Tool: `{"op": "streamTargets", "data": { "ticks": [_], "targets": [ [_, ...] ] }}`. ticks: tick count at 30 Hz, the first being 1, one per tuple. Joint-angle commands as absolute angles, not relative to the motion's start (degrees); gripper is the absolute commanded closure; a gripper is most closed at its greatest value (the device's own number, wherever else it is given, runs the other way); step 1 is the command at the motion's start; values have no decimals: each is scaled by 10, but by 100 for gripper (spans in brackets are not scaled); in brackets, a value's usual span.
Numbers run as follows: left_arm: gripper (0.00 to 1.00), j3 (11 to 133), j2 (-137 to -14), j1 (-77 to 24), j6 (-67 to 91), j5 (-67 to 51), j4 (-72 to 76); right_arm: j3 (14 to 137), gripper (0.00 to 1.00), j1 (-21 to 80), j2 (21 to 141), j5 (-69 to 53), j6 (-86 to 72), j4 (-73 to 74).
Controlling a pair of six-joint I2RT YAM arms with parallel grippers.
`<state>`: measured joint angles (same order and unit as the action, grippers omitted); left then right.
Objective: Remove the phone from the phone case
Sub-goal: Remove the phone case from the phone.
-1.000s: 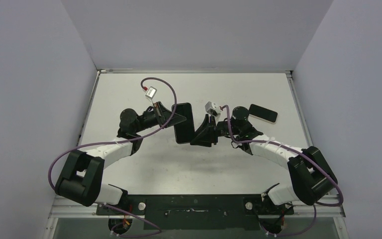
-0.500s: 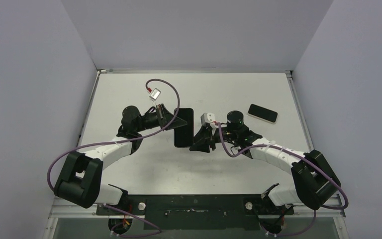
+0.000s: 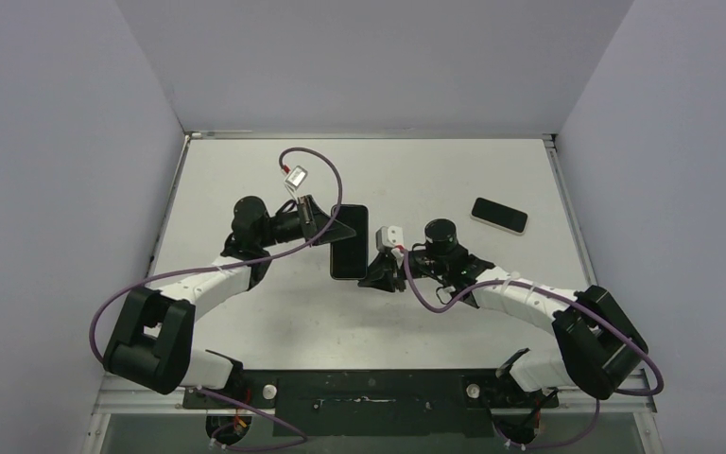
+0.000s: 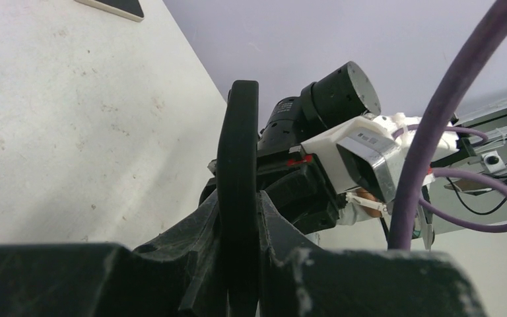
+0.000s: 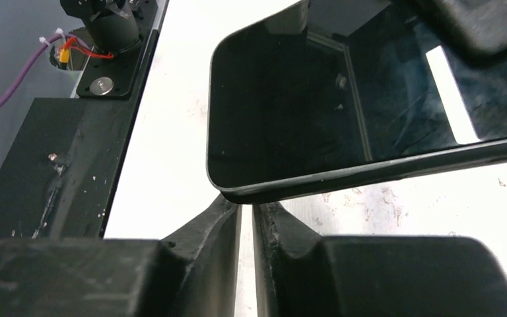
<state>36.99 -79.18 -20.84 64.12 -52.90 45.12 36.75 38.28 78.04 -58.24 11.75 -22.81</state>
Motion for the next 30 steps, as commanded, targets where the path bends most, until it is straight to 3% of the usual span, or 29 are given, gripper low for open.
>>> {"op": "streamTargets", "data": {
  "ticks": [1, 6, 10, 13, 25, 30],
  "targets": [
    [100, 416, -790, -210, 653, -543, 484, 362, 84, 376, 764, -583, 113, -293],
    [100, 418, -793, -206, 661, -533, 503, 361, 65, 356, 760, -581, 57, -318],
    [100, 400, -788, -200, 666, -504, 510, 330, 51, 326, 756, -613, -50, -435],
    [100, 394, -793, -200, 685, -508, 535, 313, 45, 322, 757, -618, -78, -489],
    [100, 394, -806, -224, 690, -516, 548, 313, 48, 317, 764, -649, -133, -529],
    [100, 395, -802, -231, 707, -531, 561, 314, 64, 311, 769, -654, -132, -530]
  ]
}}
